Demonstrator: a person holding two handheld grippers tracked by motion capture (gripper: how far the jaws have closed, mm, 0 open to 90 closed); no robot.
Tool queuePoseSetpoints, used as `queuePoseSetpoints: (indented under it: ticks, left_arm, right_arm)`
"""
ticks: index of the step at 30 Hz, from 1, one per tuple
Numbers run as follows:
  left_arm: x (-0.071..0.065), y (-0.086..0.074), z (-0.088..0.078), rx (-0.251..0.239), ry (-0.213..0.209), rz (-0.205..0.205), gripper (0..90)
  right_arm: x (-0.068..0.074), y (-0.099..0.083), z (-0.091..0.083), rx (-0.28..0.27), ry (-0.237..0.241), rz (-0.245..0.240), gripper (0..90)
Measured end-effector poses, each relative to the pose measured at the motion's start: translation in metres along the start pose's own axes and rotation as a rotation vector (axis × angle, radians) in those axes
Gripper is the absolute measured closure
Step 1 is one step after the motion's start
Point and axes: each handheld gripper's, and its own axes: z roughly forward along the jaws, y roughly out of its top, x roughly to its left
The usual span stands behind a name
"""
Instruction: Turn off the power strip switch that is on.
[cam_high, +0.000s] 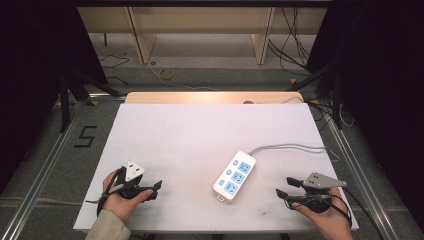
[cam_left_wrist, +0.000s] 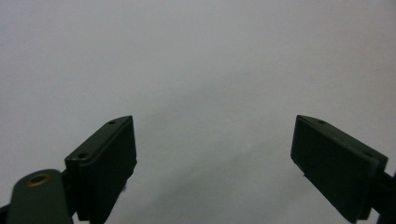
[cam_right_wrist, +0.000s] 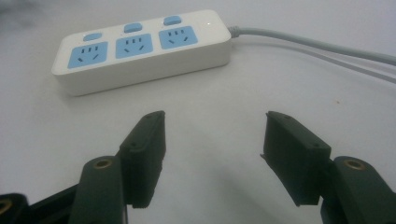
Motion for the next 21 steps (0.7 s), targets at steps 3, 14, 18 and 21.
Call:
queuePoseSetpoints:
  ticks: [3, 14, 18, 21]
  left_arm:
    - [0.0, 0.0, -0.001, -0.002, 0.005, 0.002, 14.4]
    - [0.001, 0.0, 0.0, -0.005, 0.011, -0.002, 15.3]
    - [0.001, 0.001, 0.0, -0.006, 0.012, -0.001, 15.5]
    - [0.0, 0.0, 0.0, -0.007, 0.01, 0.002, 15.4]
  right_arm:
    - [0.0, 0.001, -0.001, 0.001, -0.005, 0.001, 42.1]
    - [-0.001, 0.006, -0.003, 0.006, -0.02, -0.009, 54.9]
    - [-0.002, 0.008, -0.004, 0.005, -0.034, -0.02, 65.3]
    - [-0.001, 0.01, -0.006, 0.002, -0.04, -0.031, 73.8]
